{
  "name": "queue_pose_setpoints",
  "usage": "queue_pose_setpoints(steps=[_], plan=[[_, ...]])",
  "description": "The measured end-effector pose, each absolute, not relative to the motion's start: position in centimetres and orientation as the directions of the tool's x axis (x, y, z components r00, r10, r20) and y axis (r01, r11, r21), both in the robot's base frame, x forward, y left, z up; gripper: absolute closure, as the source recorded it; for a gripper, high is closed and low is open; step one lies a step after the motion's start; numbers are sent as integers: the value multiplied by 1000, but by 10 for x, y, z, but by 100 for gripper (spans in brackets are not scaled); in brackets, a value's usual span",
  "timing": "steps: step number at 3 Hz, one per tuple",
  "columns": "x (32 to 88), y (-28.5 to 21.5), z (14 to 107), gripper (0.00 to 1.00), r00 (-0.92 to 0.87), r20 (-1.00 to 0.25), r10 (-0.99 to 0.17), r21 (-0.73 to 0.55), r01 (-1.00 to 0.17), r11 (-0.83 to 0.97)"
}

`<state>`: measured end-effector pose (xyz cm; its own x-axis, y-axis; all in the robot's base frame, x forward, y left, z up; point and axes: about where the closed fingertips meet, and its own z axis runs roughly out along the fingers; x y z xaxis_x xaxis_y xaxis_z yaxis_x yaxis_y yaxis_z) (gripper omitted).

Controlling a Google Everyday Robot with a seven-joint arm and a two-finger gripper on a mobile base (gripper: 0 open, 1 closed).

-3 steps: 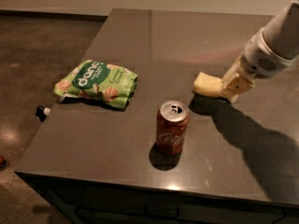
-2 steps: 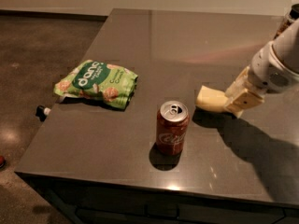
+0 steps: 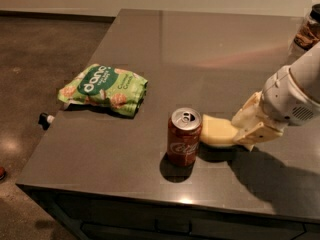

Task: Move sponge near coke can

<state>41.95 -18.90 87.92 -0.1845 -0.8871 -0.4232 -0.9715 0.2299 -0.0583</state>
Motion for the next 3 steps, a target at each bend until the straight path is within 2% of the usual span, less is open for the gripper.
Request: queue_pose_setpoints(steps=[1, 3], plan=[[406, -167, 876, 64, -96, -424, -901, -75, -987, 141], [405, -165, 877, 18, -90, -421, -903, -79, -988, 135]])
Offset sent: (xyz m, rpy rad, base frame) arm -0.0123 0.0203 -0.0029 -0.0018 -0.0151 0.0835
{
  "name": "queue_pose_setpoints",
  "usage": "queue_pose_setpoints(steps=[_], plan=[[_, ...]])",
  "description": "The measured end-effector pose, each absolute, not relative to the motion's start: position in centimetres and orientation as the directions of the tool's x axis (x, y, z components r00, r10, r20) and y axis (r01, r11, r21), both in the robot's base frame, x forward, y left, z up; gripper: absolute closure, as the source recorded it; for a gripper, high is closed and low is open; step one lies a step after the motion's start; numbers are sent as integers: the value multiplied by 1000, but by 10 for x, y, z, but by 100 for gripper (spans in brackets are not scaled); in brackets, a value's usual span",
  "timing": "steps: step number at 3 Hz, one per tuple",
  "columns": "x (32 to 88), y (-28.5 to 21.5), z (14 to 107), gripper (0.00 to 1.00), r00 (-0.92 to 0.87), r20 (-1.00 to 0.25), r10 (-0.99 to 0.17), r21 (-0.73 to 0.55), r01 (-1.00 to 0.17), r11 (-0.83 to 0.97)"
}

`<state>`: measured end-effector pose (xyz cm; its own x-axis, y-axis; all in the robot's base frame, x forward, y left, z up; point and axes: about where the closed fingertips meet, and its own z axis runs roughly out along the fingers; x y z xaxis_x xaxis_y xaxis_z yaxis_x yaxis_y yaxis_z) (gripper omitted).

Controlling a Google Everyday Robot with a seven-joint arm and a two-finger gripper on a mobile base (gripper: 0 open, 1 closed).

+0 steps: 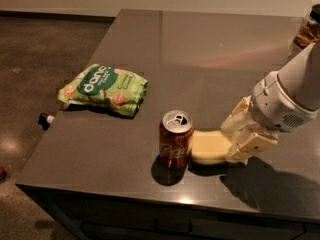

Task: Move sponge near coke can

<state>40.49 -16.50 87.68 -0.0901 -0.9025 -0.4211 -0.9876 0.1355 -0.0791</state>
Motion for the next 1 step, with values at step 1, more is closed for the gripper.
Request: queue_pose_setpoints(steps=[1], plan=[[404, -164, 877, 0, -88, -420, -903, -81, -988, 134]])
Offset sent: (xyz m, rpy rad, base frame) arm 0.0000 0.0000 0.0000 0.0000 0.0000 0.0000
